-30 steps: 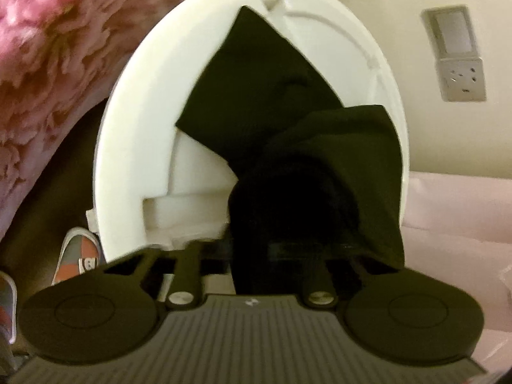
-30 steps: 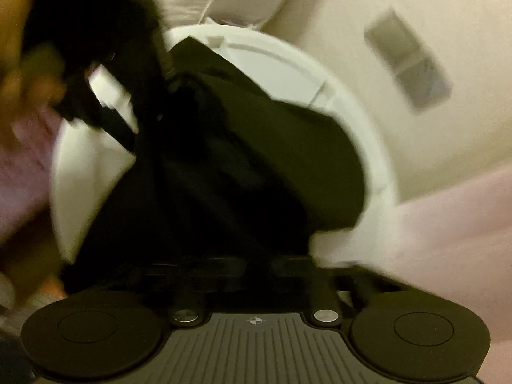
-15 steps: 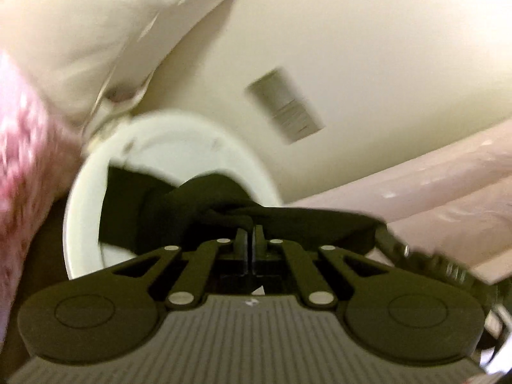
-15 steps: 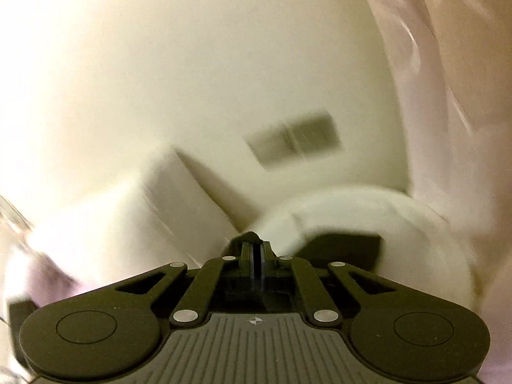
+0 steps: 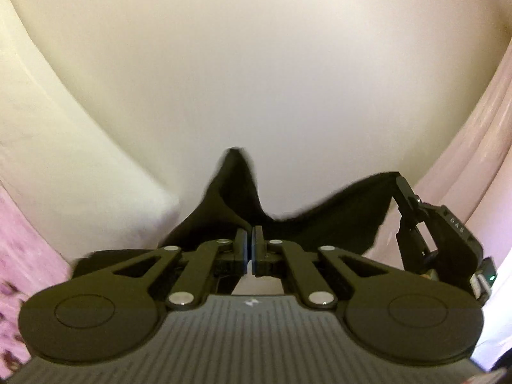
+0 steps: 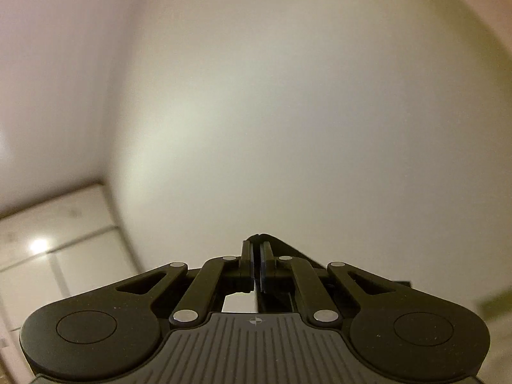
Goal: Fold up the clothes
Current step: 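Lift the black garment with both grippers and carry it onto the pink bed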
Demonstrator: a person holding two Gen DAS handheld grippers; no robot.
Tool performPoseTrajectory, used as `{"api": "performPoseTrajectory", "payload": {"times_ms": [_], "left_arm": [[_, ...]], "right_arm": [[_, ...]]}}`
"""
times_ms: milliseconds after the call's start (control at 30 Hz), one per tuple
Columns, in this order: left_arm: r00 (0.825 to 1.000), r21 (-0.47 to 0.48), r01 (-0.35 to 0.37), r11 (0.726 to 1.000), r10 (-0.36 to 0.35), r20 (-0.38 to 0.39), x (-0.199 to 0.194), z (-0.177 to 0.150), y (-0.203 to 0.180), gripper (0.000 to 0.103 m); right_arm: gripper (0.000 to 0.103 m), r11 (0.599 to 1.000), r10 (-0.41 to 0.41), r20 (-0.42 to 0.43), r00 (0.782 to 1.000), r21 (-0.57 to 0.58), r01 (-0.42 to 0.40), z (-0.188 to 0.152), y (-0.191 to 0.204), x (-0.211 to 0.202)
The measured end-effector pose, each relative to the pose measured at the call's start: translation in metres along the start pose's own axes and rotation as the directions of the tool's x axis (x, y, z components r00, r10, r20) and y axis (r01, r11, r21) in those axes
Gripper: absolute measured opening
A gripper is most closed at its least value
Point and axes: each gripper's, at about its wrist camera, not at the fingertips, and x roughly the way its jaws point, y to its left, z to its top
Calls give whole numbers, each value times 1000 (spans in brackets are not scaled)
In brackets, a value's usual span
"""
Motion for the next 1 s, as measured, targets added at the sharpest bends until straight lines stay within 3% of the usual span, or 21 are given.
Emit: {"api": "performPoseTrajectory", "payload": {"times_ms": [67,133,267,367,500,600,667,700,767,833,900,933,1000], "left_arm": [[993,45,-28,999,23,114,-60,23,-10,0],[973,89,-62,994,40,229,-121,46,-22,0],[895,203,-169,965,63,442,-254,82,-67,0],[821,252,-291,923,106,561,-338,90,-105,0],[740,224,-447,866,218,636,-425,86,-131,0],[676,100,-548,830,370,637,-474,73,-121,1],[660,-26,-599,801,511,550,-490,58,-93,24],[650,-101,-613,783,573,499,-494,46,-75,25],[618,-237,-660,713,694,370,-494,7,-33,25],[542,-358,-730,582,813,214,-494,-44,2,25],[476,-452,-769,453,877,69,-495,-98,27,25],[438,-501,-781,374,899,-13,-497,-128,35,25],[378,-552,-799,240,913,-151,-524,-179,29,25]], "right_arm": [[3,993,115,44,992,7,-115,2,40,13],[3,974,224,75,972,12,-225,1,81,24],[3,907,407,107,907,69,-415,-14,159,45],[3,837,518,117,847,133,-530,-35,214,56],[3,754,615,80,784,229,-615,-73,279,69],[3,729,648,-14,762,302,-614,-109,319,86],[4,732,669,-181,721,329,-597,-143,348,104],[4,766,642,-310,701,318,-559,-169,363,116],[11,830,550,-553,626,272,-488,-222,391,138],[16,892,381,-765,519,156,-424,-285,409,147],[16,907,269,-861,432,76,-414,-335,415,138],[16,900,239,-892,384,55,-432,-357,416,129],[16,874,206,-946,251,62,-482,-391,413,111]]}}
